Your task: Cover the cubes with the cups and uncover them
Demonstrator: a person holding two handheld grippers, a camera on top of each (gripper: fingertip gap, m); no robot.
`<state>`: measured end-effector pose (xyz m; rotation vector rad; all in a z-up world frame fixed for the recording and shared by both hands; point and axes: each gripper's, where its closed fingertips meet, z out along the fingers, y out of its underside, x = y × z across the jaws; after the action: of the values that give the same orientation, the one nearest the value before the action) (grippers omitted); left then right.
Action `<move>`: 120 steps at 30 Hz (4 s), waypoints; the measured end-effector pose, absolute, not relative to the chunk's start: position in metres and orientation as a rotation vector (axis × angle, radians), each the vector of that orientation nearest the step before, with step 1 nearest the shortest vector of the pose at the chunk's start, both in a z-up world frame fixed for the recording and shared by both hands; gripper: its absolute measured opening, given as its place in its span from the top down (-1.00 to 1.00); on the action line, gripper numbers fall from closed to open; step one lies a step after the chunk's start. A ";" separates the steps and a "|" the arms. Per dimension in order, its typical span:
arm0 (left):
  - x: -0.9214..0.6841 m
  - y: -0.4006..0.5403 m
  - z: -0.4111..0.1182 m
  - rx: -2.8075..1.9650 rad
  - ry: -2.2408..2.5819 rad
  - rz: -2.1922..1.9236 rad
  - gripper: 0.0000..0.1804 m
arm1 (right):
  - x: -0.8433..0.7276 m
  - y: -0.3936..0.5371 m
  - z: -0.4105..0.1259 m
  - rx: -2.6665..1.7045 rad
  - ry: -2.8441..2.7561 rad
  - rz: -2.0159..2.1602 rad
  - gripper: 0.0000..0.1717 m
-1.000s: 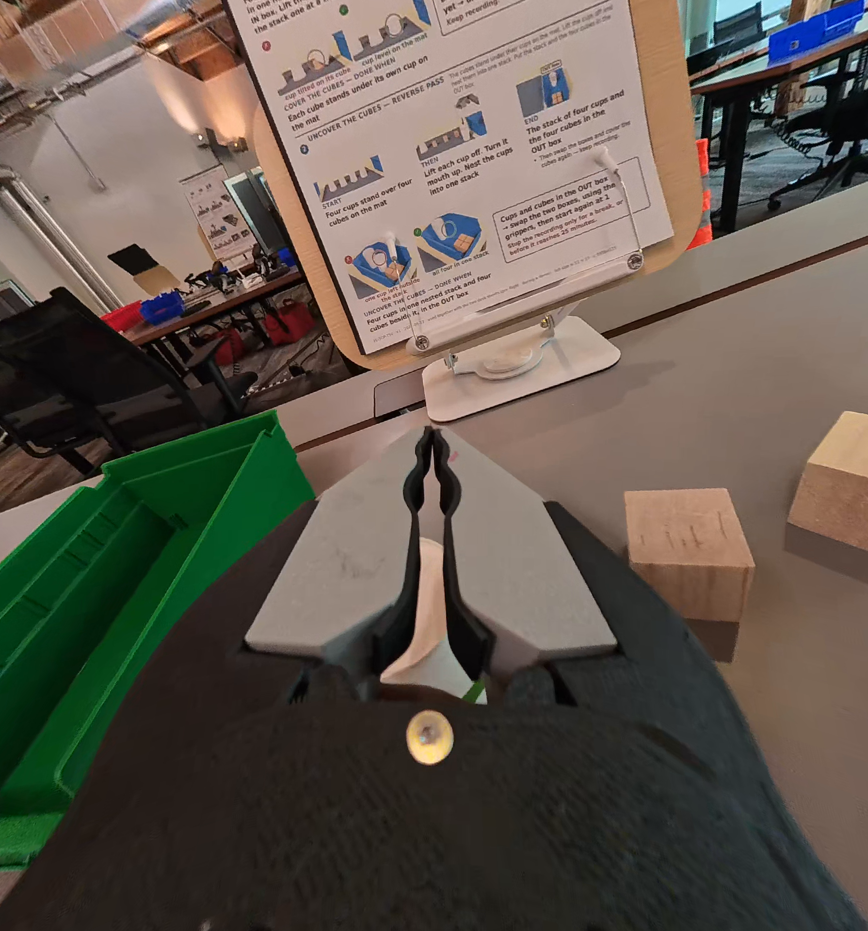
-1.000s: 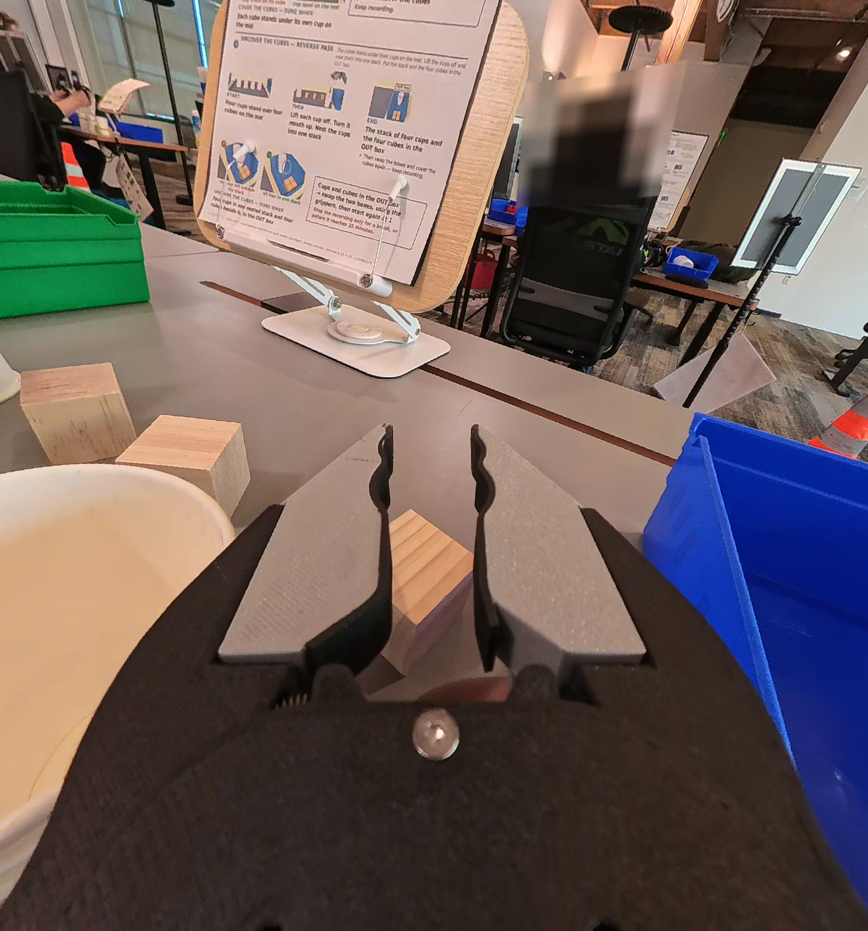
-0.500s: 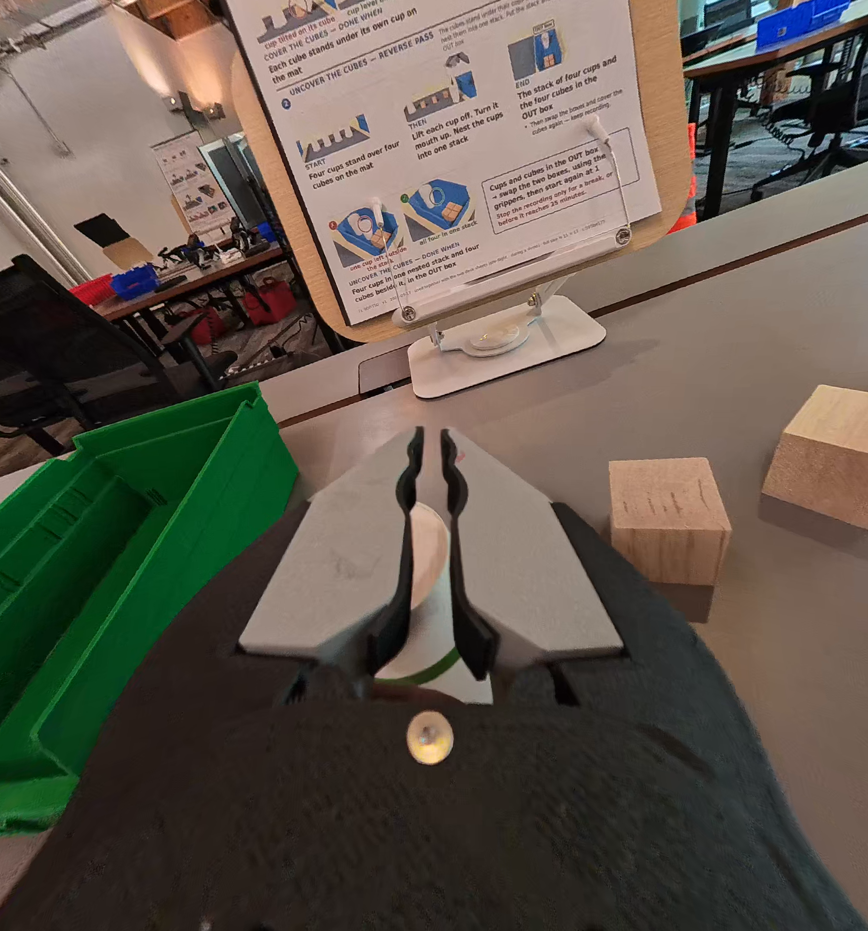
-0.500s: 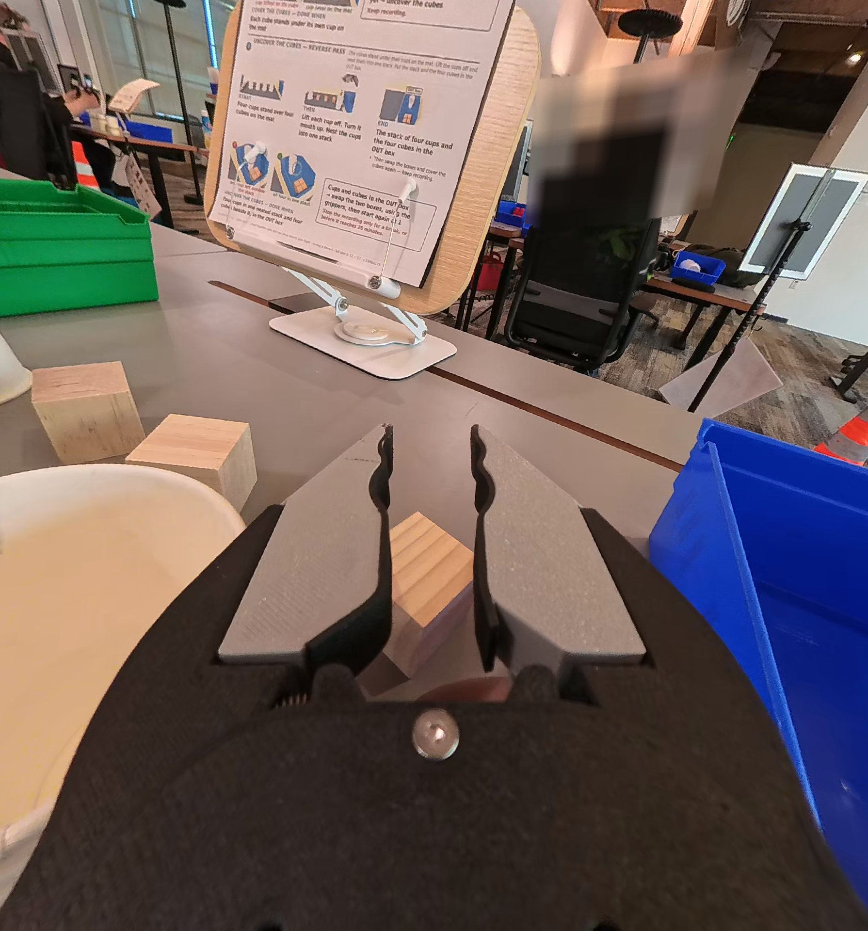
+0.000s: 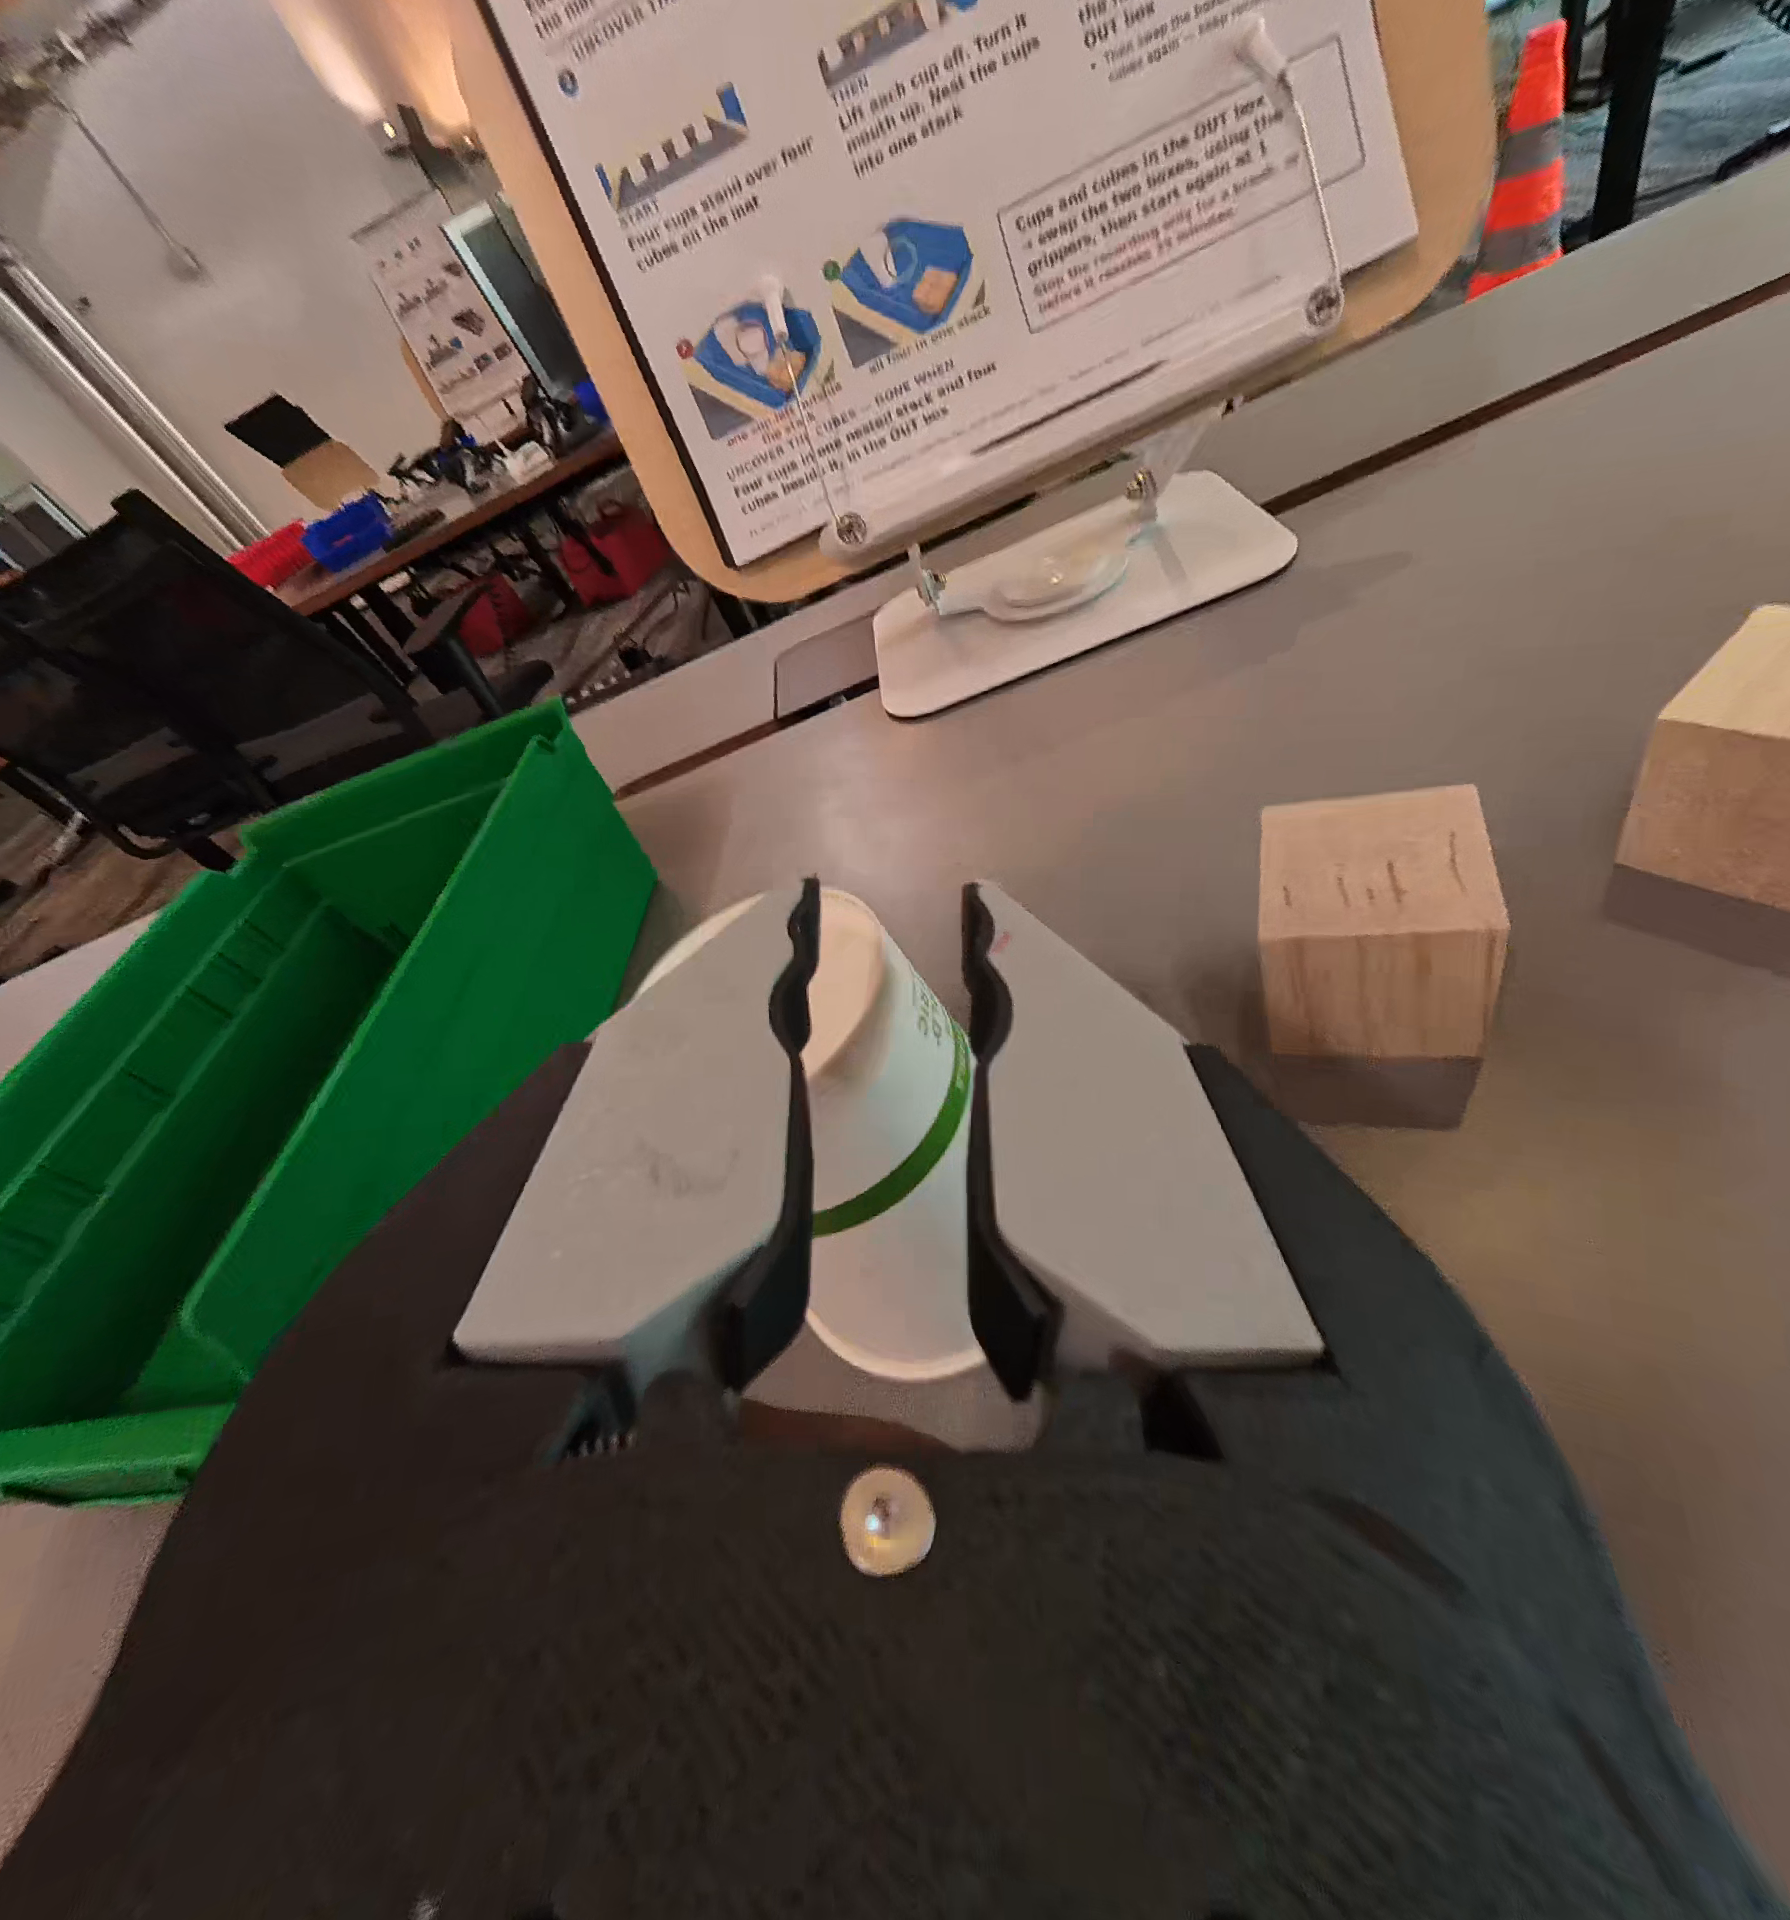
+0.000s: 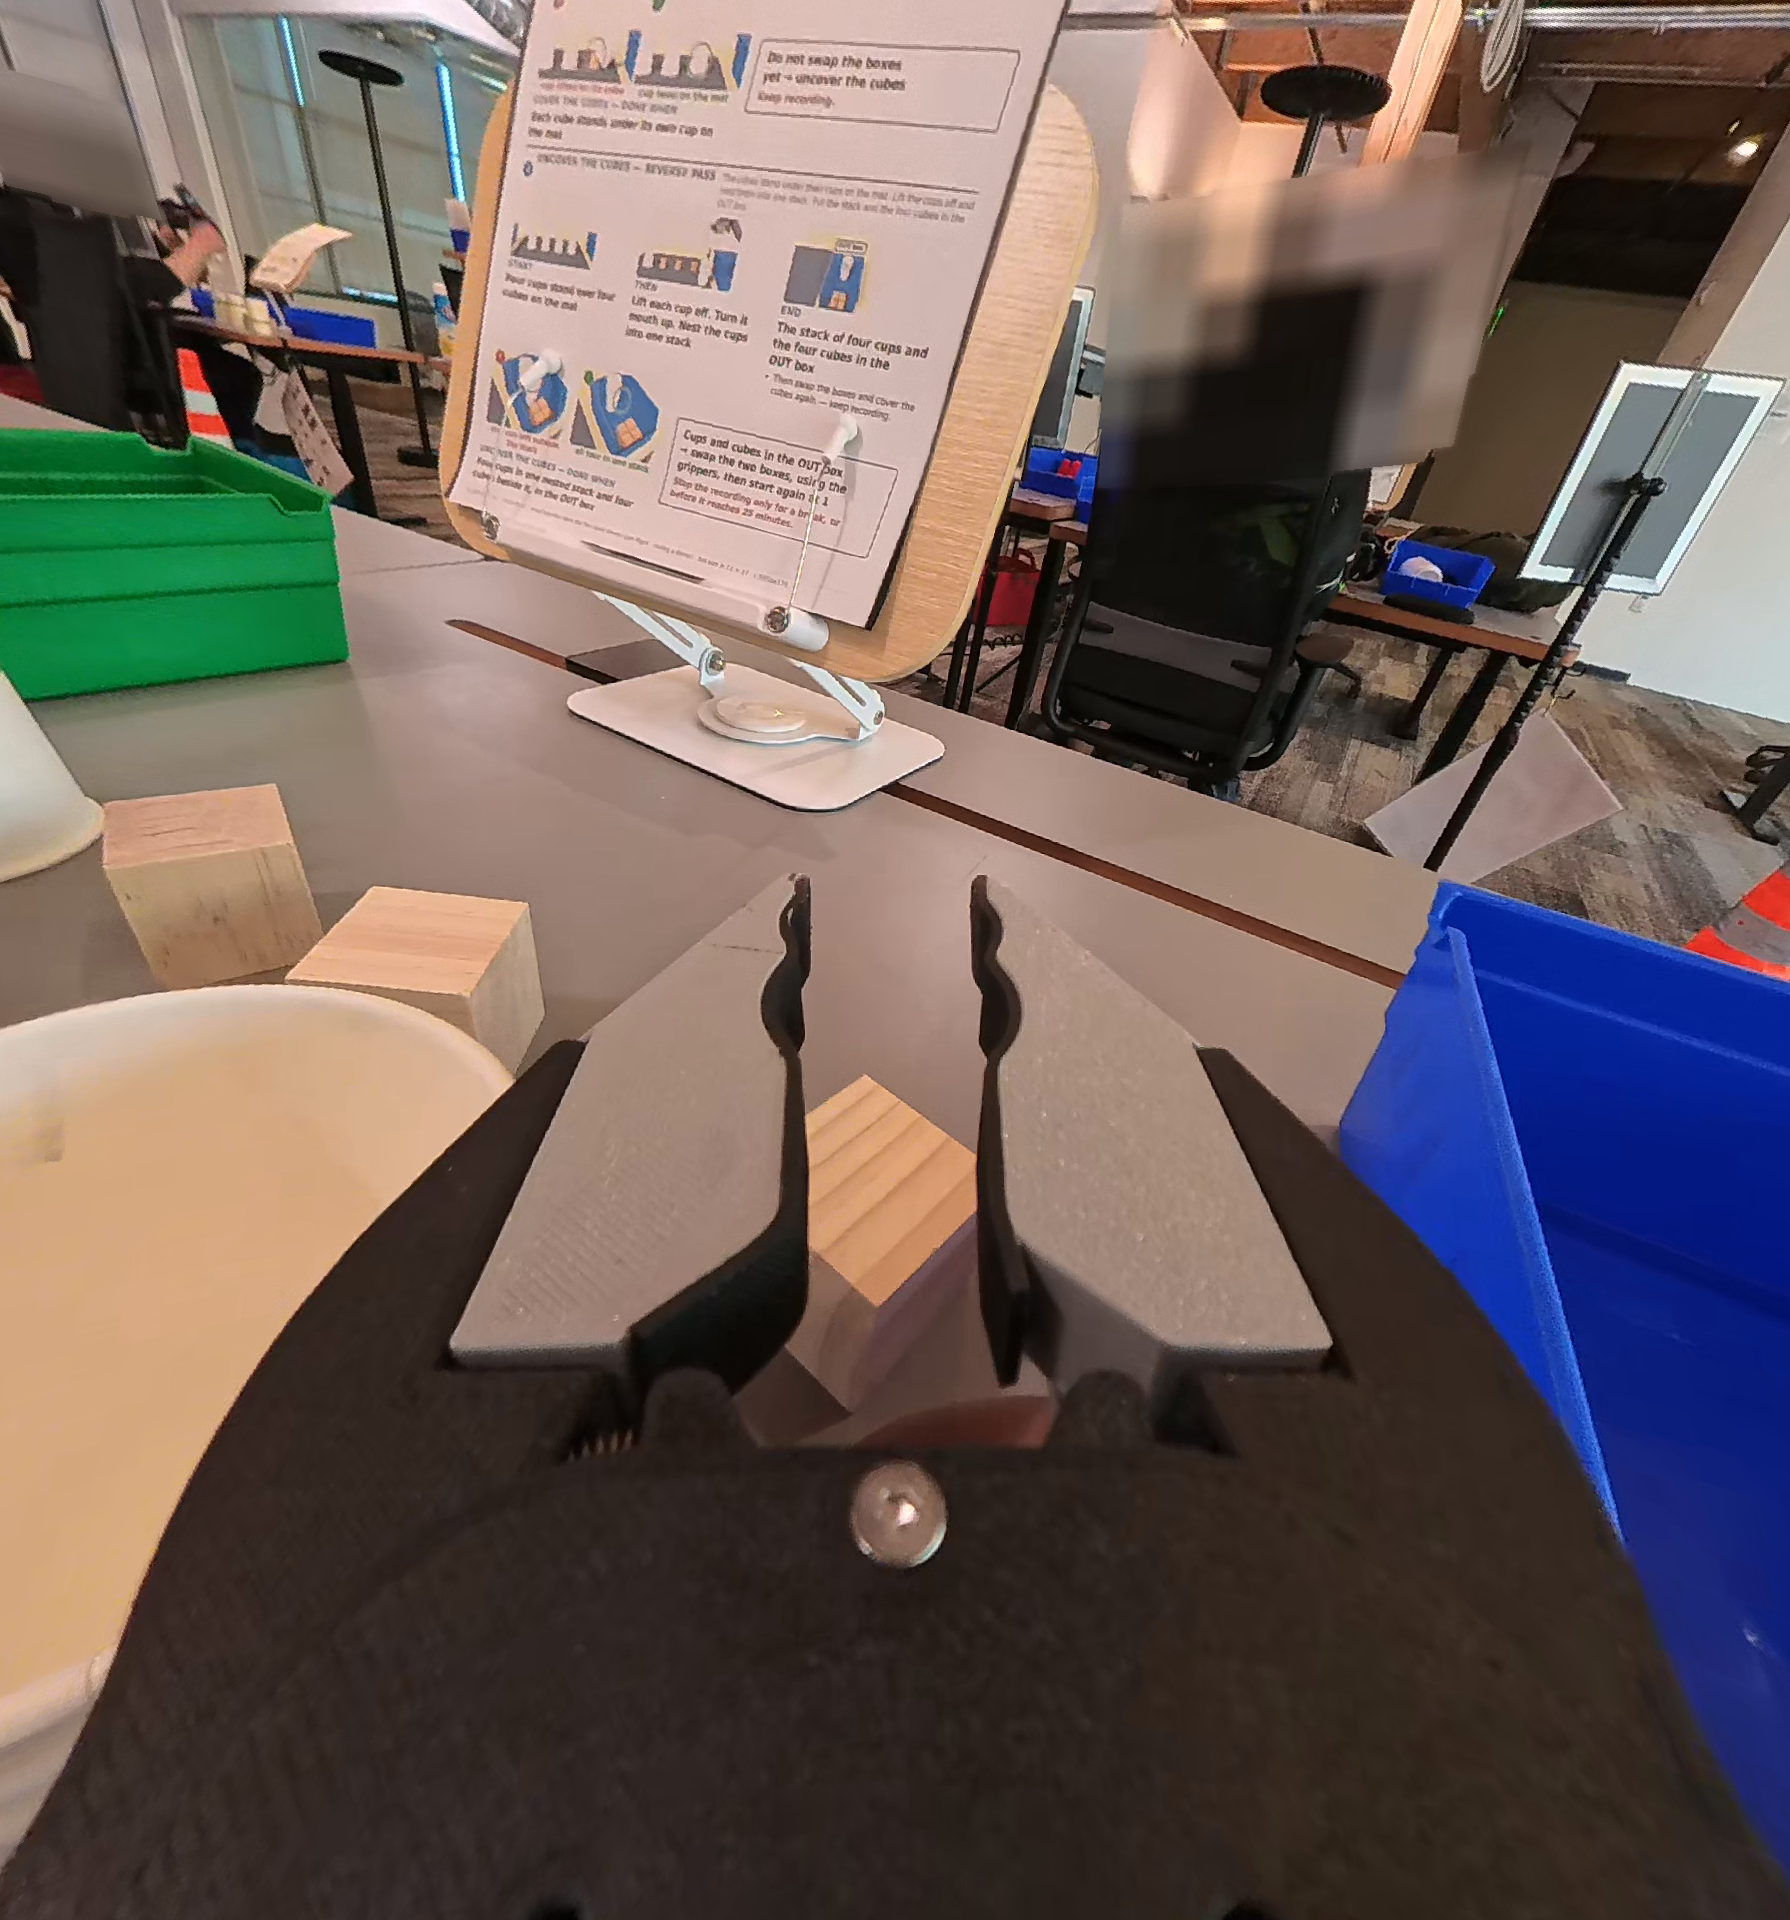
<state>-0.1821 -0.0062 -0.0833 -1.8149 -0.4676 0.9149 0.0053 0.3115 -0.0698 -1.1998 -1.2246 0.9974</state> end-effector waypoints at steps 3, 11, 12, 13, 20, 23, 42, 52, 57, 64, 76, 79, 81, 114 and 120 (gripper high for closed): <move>-0.187 -0.008 -0.103 -1.907 -0.473 0.893 0.72 | 0.006 0.311 -0.068 -1.196 -1.221 1.001 0.68; -0.190 -0.009 -0.099 -1.923 -0.443 0.913 0.95 | 0.007 0.313 -0.067 -1.200 -1.210 1.008 0.68; -0.189 -0.008 -0.095 -1.907 -0.429 0.914 0.96 | 0.007 0.313 -0.067 -1.200 -1.210 1.008 0.68; -0.187 -0.006 -0.089 -1.886 -0.411 0.918 0.96 | 0.007 0.313 -0.067 -1.200 -1.211 1.008 0.68; -0.165 0.009 -0.034 -1.769 -0.271 0.929 0.97 | 0.008 0.314 -0.066 -1.199 -1.208 1.011 0.68; -0.150 0.018 -0.004 -1.714 -0.196 0.919 0.97 | 0.008 0.313 -0.066 -1.199 -1.208 1.015 0.68; 0.051 0.077 0.073 -0.875 0.468 -0.166 0.98 | 0.048 0.259 -0.009 -0.899 -1.350 1.536 0.64; 0.092 0.064 0.069 -0.760 0.552 -0.231 0.98 | 0.110 0.182 0.015 -0.549 -1.603 2.071 0.62; 0.106 0.069 0.062 -0.778 0.591 -0.214 0.98 | 0.112 0.165 0.005 -0.545 -1.707 2.171 0.62; 0.119 0.095 0.039 -0.871 0.631 -0.129 0.97 | 0.111 0.139 -0.015 -0.496 -1.861 2.139 0.87; 0.093 0.080 0.057 -0.811 0.532 -0.170 0.98 | 0.126 0.156 0.007 -0.442 -1.737 2.225 0.69; 0.093 0.080 0.057 -0.812 0.531 -0.165 0.99 | 0.129 0.150 0.003 -0.423 -1.780 2.236 0.66; 0.096 0.082 0.054 -0.824 0.545 -0.175 0.99 | 0.121 0.148 -0.002 -0.445 -1.790 2.172 0.70; -0.018 0.195 -0.106 -1.829 0.084 0.148 0.81 | 0.088 0.264 0.017 -0.711 -1.324 1.261 1.00; -0.017 0.195 -0.110 -1.844 0.106 0.169 0.80 | 0.102 0.238 0.008 -0.731 -1.743 1.032 1.00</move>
<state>-0.0174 0.1949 -0.1104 -1.8441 0.1064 0.1688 0.1018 0.2381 0.0085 -0.7307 -1.7431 1.0324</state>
